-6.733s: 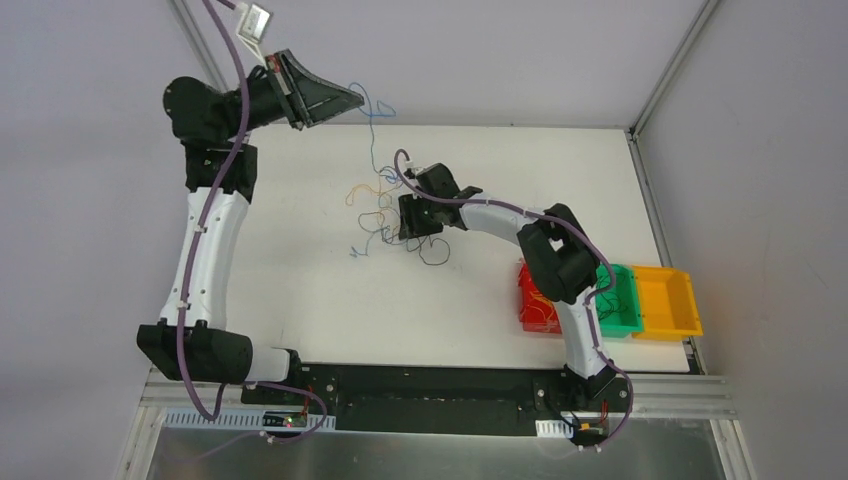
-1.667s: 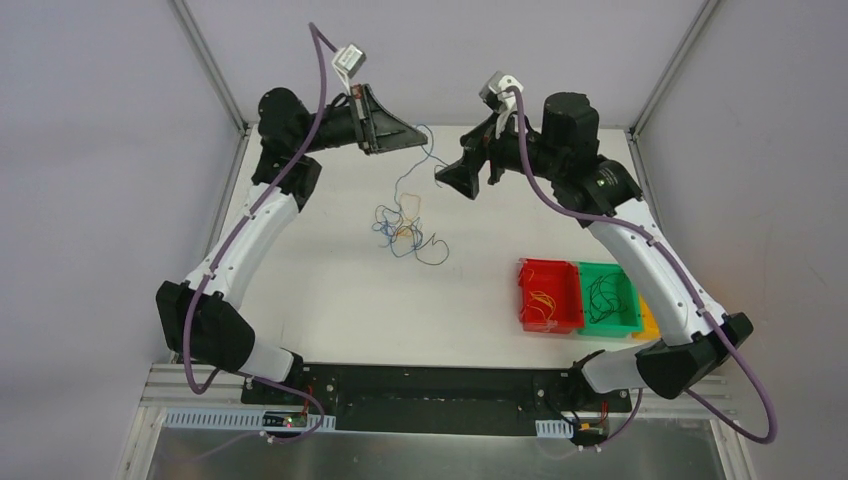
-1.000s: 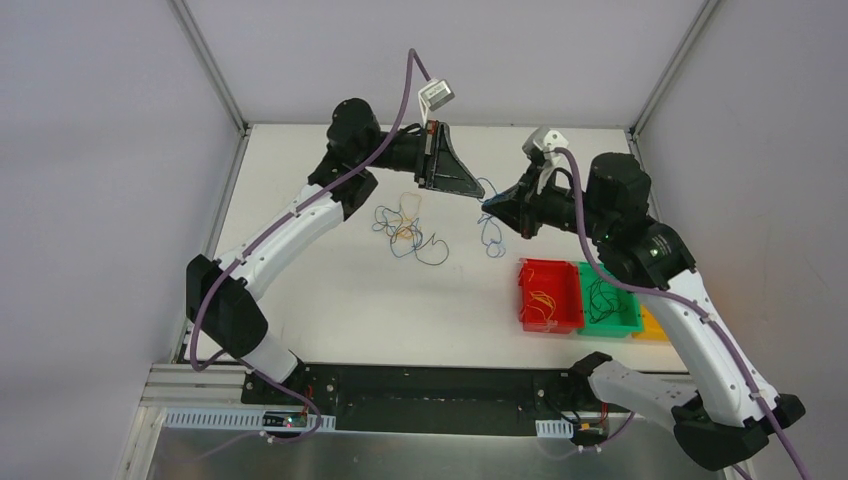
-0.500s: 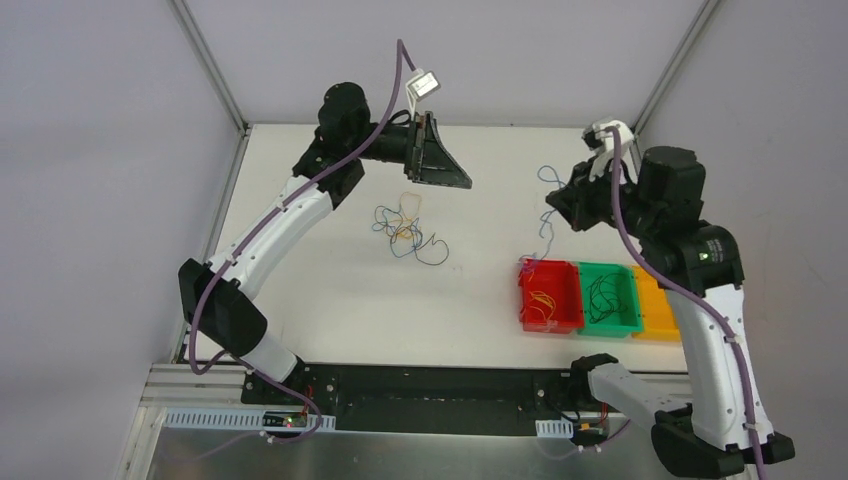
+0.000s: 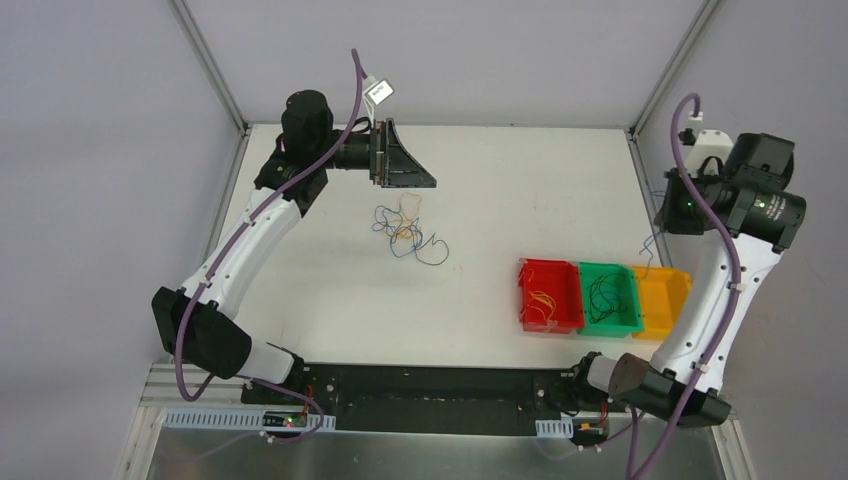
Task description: Untangle the cables
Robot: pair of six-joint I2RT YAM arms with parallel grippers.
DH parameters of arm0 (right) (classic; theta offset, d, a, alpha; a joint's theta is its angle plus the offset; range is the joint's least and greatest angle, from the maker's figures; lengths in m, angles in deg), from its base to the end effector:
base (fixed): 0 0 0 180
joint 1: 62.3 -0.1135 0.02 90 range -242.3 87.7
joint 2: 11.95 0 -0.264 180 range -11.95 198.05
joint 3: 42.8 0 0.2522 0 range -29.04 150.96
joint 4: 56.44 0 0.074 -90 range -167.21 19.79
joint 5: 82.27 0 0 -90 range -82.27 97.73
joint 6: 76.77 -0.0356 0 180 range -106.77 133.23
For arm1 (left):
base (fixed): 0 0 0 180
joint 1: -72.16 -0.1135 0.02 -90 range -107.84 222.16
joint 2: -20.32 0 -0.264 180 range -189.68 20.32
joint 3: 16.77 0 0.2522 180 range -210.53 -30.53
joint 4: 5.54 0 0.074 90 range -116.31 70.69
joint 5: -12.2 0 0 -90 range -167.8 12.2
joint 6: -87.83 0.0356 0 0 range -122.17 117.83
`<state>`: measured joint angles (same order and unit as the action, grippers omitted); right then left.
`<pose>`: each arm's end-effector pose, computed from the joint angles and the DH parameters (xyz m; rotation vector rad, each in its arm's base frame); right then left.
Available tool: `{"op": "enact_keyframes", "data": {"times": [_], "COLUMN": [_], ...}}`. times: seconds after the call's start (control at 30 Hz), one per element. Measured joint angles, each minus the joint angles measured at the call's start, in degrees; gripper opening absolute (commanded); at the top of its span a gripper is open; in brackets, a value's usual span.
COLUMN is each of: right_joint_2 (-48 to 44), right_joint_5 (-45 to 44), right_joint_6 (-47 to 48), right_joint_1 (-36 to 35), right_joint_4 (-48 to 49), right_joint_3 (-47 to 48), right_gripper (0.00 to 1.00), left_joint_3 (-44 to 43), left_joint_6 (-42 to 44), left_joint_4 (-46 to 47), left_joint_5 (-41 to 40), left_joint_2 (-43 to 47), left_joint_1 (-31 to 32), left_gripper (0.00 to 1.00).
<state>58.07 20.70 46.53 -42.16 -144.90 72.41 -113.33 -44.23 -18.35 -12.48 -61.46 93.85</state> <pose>0.1780 -0.0568 0.4660 -0.3772 2.2808 -0.2141 0.2807 -0.1464 0.4422 0.7335 1.6969 -1.6805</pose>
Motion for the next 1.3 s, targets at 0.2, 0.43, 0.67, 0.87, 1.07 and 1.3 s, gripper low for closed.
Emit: {"op": "enact_keyframes", "data": {"times": [0.2, 0.43, 0.67, 0.87, 1.07, 1.3], "right_joint_2": [2.2, 4.6, 5.1, 3.9, 3.6, 3.1], "right_joint_5": [3.7, 8.1, 9.0, 8.3, 6.2, 2.8], "right_joint_6": [7.2, 13.5, 16.9, 19.2, 21.4, 22.5], "right_joint_1": [13.8, 23.5, 27.3, 27.3, 27.3, 24.9], "right_joint_4": [-5.0, -6.9, -2.4, 7.0, 13.8, 21.2], "right_joint_3": [3.3, 8.5, -1.0, -19.1, -29.7, -37.5], "right_gripper": [0.00, 0.00, 0.00, 0.00, 0.00, 0.00], "left_joint_3": [2.1, 2.7, 2.7, 2.7, 2.7, 2.7], "left_joint_6": [1.3, 2.8, 4.1, 5.1, 5.9, 6.6], "left_joint_4": [-0.9, -2.2, -4.2, -4.4, -5.0, -5.7], "left_joint_5": [-0.8, -1.4, -1.5, -2.1, -2.8, -2.9], "left_joint_2": [1.6, 1.6, 1.5, 1.5, 1.5, 1.5], "left_joint_1": [0.0, 0.0, 0.0, 0.0, 0.0, 0.0], "left_gripper": [0.99, 0.99, 0.99, 0.99, 0.99, 0.99]}}
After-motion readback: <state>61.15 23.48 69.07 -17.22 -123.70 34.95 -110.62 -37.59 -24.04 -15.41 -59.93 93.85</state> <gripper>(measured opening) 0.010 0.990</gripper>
